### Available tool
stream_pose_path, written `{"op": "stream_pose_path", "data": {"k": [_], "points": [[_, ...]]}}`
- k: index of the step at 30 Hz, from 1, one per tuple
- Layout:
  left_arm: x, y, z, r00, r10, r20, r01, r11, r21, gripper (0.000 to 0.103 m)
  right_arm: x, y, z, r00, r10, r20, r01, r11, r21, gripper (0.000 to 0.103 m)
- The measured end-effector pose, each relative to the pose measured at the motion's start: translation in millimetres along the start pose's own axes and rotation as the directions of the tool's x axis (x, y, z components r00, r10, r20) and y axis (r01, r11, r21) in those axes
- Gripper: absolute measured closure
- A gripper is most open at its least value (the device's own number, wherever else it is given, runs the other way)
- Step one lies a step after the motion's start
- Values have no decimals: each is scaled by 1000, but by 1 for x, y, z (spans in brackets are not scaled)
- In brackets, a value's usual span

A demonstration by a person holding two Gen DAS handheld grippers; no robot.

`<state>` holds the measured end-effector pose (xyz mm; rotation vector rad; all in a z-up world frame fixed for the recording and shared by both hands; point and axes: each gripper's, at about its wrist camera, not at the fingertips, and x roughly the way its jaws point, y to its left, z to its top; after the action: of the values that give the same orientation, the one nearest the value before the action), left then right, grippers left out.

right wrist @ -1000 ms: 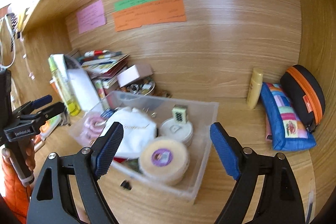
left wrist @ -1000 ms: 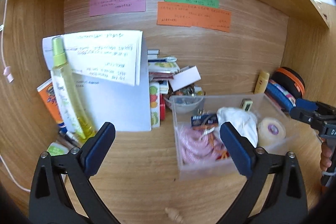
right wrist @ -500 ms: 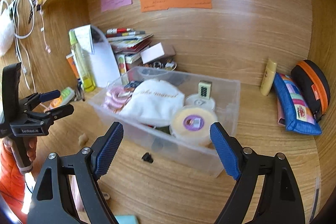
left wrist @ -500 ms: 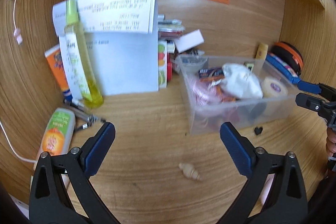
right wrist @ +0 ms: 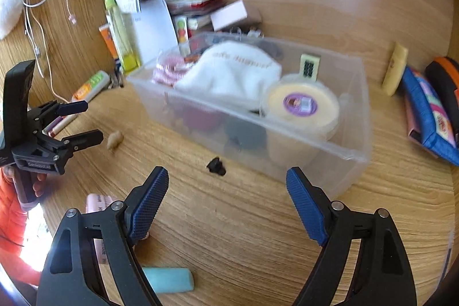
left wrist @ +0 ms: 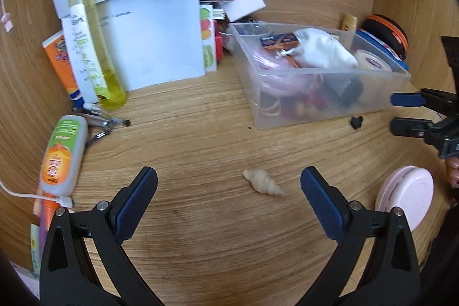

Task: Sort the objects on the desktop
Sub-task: 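Move the left gripper to the spiral shell while the right gripper reaches the small black piece, then grasp the spiral shell with the left gripper while the right gripper grasps the small black piece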

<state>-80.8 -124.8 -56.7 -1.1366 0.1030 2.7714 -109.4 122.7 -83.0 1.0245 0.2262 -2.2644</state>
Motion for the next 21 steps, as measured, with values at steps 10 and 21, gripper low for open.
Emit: {"op": "stream_pose_path", "data": {"k": [10,21], "points": [[19,-3,0,994,-59,-96,60,998,7,28,23,0,6,996,32,-80,-32,999,-7,35],[25,-6,4,988,-100,-122,103,994,24,48,38,10,13,992,34,-125,-43,997,-70,52]]}}
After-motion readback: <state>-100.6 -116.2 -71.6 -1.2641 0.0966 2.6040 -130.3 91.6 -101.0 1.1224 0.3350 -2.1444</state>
